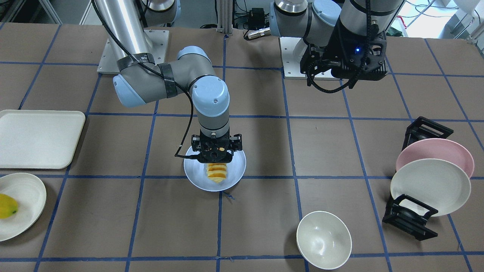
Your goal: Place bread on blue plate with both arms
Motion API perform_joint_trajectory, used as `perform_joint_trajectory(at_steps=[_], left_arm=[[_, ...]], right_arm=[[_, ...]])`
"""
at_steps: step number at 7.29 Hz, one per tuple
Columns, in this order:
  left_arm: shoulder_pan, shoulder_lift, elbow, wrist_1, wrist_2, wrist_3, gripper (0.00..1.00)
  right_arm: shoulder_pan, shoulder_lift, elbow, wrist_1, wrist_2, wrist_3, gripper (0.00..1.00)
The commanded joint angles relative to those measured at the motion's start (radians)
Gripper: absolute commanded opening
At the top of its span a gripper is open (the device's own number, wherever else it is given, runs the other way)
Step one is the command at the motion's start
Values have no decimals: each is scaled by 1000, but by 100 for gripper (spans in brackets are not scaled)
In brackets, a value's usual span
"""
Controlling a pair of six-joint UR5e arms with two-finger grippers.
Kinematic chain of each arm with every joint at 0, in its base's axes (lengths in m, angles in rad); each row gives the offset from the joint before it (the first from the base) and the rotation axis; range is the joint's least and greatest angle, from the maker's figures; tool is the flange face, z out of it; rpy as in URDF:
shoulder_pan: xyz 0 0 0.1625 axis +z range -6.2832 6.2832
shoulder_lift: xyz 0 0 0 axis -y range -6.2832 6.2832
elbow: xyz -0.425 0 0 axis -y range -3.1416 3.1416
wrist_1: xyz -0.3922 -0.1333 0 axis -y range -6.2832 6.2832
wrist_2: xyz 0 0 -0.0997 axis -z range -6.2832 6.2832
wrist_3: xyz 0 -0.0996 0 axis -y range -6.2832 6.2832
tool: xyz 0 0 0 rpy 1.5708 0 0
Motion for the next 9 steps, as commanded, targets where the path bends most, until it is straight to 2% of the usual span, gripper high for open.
perform_joint_trajectory(at_steps=[1, 3, 4, 5, 6, 9], left_arm=[[2, 1, -11, 12, -1, 2, 100], [2, -36, -19, 198, -13, -1, 100], [0, -42, -22, 196, -9, -3, 100], [-1, -39, -24, 164, -7, -1, 100], [-4, -39, -24, 135, -9, -3, 100], [2, -36, -19, 134, -13, -6, 100]], right_arm=[[-36, -95, 1, 49, -16, -26, 100], [-160, -244, -5, 251, -16, -94, 100], [-214, -321, -5, 328, -13, -118, 100], [-275, -367, -5, 353, -16, -157, 100], [-329, -396, -6, 360, -17, -157, 100], [-438, -488, -5, 527, -60, -171, 100]])
